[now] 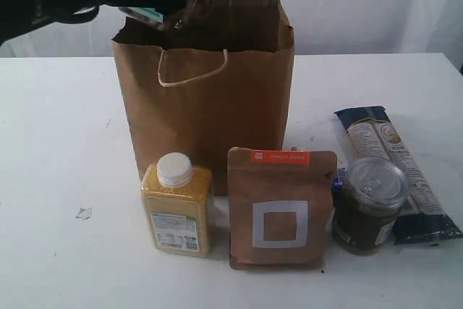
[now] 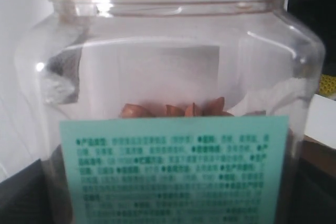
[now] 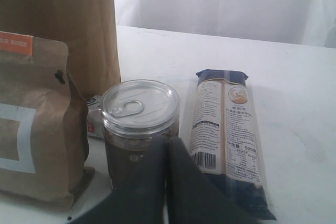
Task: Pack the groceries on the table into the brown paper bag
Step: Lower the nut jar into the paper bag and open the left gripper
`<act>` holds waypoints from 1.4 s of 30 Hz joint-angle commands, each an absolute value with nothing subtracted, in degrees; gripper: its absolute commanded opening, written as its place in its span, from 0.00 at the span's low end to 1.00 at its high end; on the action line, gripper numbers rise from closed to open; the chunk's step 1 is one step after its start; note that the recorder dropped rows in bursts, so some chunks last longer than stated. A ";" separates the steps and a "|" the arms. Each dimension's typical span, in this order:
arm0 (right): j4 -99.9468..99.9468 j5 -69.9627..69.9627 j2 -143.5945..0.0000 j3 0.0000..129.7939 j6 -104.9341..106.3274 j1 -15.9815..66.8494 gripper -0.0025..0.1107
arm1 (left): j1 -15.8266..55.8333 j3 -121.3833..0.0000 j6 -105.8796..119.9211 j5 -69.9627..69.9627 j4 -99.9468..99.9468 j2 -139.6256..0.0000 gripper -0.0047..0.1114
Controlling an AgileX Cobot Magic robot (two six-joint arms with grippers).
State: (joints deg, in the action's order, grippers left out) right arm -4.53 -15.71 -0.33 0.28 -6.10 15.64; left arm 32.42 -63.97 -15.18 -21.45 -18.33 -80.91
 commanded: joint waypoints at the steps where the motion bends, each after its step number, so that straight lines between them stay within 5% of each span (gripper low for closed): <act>1: -4.54 -15.16 0.00 0.00 -6.28 15.38 0.02 | 32.68 -64.72 -17.58 -27.21 -18.10 -81.99 0.04; 11: -4.54 -15.03 0.00 0.00 -6.28 15.38 0.02 | 32.68 -64.72 -22.22 -20.69 -18.10 -83.03 0.12; 17: -4.54 -15.14 0.00 0.00 -6.28 15.38 0.02 | 32.68 -64.72 -22.96 -21.45 -18.10 -83.03 0.34; 21: -4.54 -15.14 0.00 0.00 -6.28 15.38 0.02 | 32.68 -64.72 -25.72 -21.59 -18.00 -83.03 0.66; 23: -4.54 -15.14 0.00 0.00 -6.28 15.38 0.02 | 32.68 -64.72 -25.72 -21.59 -18.01 -83.03 0.72; 36: -4.54 -15.15 0.00 0.00 -6.28 15.38 0.02 | 32.68 -64.72 -25.30 -21.37 -17.56 -82.69 0.73; 42: -4.54 -15.15 0.00 0.00 -6.28 15.38 0.02 | 32.68 -64.72 -25.65 -21.37 -16.97 -82.69 0.87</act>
State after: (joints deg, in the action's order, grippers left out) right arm -4.53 -15.71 -0.33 0.28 -6.10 15.64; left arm 32.42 -63.97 -25.14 -19.05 -17.58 -83.79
